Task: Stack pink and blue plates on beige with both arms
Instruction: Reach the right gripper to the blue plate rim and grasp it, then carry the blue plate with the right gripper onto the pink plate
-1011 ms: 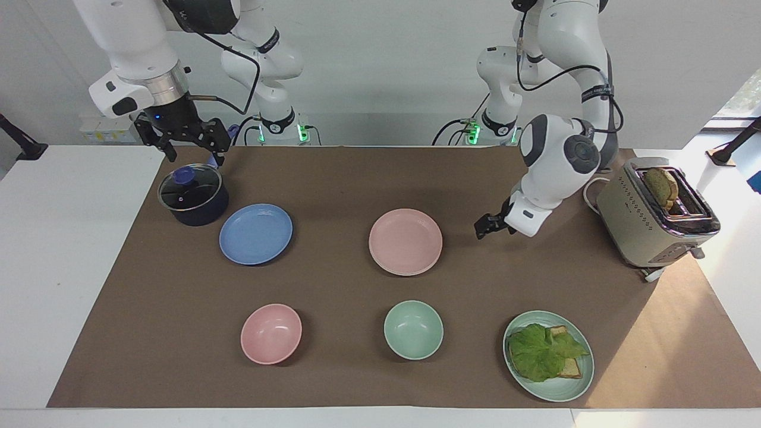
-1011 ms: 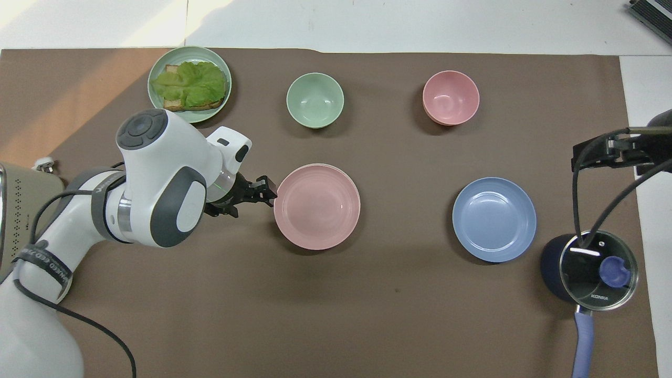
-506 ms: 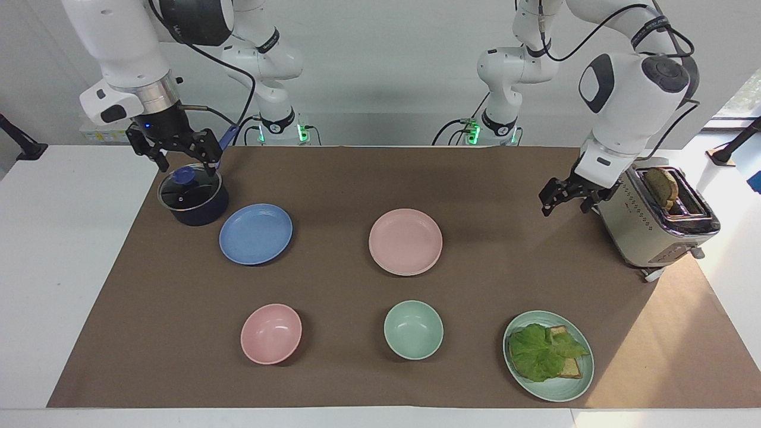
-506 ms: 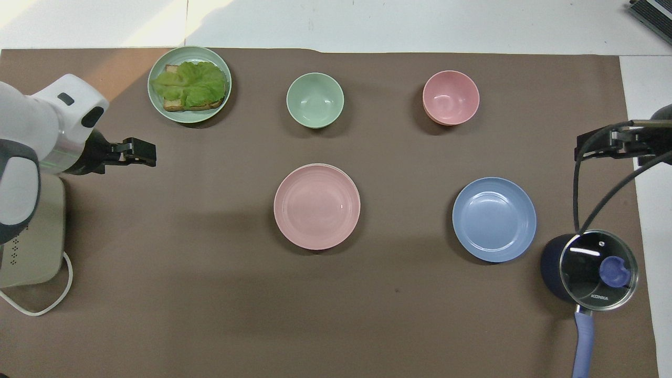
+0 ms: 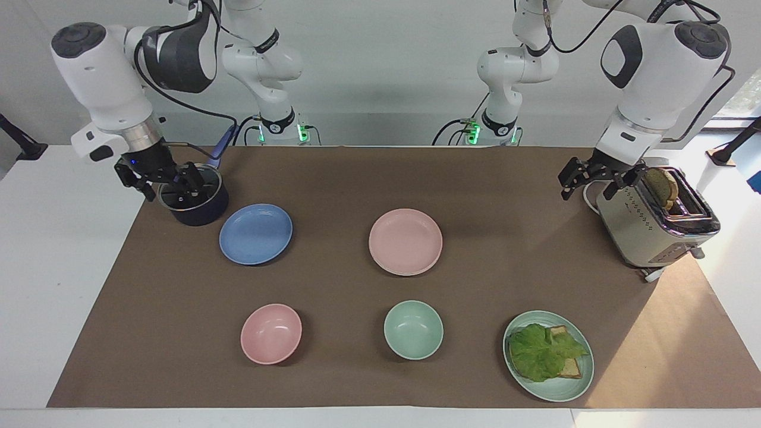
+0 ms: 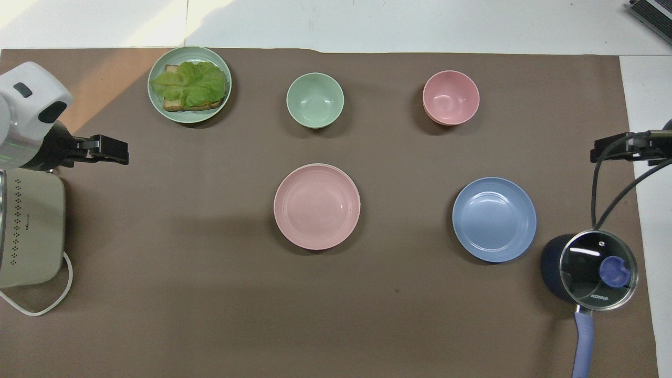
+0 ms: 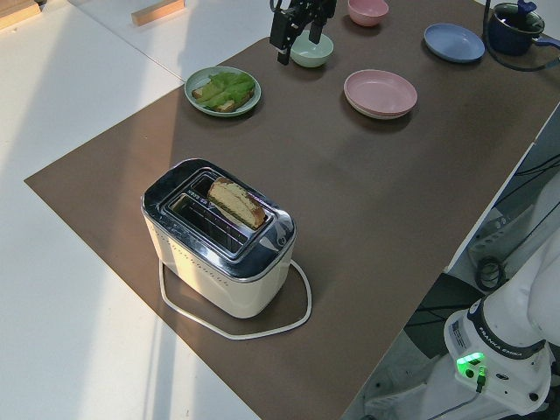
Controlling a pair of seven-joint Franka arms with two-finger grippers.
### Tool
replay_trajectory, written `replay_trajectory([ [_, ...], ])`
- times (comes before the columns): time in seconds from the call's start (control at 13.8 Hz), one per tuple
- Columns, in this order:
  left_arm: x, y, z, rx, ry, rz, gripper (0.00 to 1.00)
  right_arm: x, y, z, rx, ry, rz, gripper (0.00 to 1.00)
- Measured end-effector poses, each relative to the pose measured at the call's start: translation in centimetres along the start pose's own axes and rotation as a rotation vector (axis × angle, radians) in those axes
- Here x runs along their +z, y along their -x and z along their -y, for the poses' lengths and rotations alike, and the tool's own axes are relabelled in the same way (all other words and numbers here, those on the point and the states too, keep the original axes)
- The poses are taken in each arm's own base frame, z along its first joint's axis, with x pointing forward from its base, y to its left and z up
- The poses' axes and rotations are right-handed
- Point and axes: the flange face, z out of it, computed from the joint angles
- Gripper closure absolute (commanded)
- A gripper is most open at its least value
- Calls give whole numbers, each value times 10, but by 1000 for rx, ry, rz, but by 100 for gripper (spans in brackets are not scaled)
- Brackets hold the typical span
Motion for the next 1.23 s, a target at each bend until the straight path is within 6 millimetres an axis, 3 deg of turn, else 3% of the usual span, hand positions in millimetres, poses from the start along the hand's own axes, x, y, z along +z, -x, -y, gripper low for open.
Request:
replay_trajectory([
  [0.36,-1,0,5,1,-2,0,0,108,14,-7,-49,-61,32,0],
  [0.51,-1,0,5,1,-2,0,0,143,28,-6,-65,-66,52,6],
  [0.65,-1,0,5,2,-2,0,0,166,41,-4,-72,-69,67,16],
  [0.94,-1,0,5,1,-2,0,0,198,54,-2,-67,-131,83,21],
  [1.01,-1,0,5,1,-2,0,0,206,55,-4,-74,-142,91,26],
  [1.23,-1,0,5,1,-2,0,0,217,58,-16,-87,-151,105,76],
])
